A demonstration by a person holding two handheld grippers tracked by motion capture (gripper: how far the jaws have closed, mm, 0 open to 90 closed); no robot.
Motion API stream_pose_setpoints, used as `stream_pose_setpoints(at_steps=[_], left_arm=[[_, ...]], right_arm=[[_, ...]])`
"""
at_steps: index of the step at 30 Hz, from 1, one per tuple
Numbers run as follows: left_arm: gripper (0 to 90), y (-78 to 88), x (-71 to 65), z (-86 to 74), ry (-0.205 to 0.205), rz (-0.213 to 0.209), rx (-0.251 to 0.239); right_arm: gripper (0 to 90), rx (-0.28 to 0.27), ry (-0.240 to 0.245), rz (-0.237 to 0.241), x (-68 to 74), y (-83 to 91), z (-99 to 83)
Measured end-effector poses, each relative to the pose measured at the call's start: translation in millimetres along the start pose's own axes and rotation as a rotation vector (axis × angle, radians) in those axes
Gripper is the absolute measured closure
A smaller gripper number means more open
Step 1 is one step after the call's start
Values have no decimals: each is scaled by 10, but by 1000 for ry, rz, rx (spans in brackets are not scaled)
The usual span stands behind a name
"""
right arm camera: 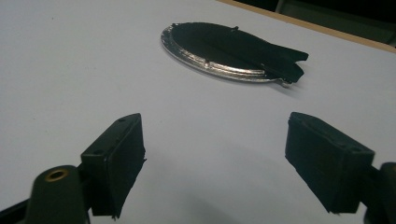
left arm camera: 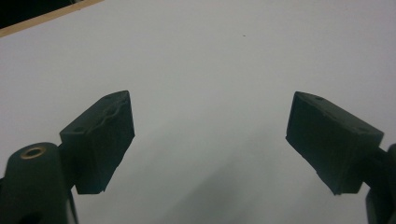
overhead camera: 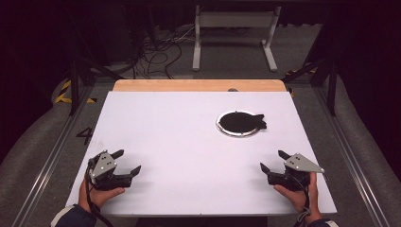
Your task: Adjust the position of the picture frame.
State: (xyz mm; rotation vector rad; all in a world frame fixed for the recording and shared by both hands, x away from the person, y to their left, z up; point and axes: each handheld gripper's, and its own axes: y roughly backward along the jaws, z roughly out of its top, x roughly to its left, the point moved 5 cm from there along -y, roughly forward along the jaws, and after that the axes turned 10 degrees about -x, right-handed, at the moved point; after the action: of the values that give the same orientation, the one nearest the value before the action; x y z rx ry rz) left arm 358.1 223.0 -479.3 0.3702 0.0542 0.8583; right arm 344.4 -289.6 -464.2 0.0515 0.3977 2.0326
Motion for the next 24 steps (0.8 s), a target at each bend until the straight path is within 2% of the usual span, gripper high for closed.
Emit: stream_pose_setpoints(at_steps=[7, 13, 15, 16, 17, 19, 20, 21, 23, 24], left_arm=[[155, 20, -14, -11, 0, -2, 2], [160, 20, -26, -11, -11, -8, 4], [178, 17, -27, -8, -17, -2, 12], [206, 13, -30, -2, -16, -3, 18], [251, 13, -30, -2, -16, -3, 18], [260, 11, -41, -3, -14, -8, 21], [268, 11, -40, -5, -27, -12, 27], [315, 11, -37, -6, -29, -15, 30], [350, 2, -29, -5, -26, -24, 32], [395, -5, -23, -2, -31, -22, 38]], right_arm=[[176, 0, -4, -10, -22, 3, 6], [234, 10, 11, -10, 2, -21, 6], [292, 16, 0, -17, -14, -31, 8], [382, 22, -6, -19, -46, -62, 11], [382, 22, -6, -19, -46, -62, 11], [475, 37, -4, -27, -109, -129, 13], [521, 46, -2, -34, -133, -156, 13], [574, 60, -22, -44, -204, -220, 15], [625, 74, -38, -52, -261, -272, 17], [660, 77, -43, -55, -291, -299, 20]])
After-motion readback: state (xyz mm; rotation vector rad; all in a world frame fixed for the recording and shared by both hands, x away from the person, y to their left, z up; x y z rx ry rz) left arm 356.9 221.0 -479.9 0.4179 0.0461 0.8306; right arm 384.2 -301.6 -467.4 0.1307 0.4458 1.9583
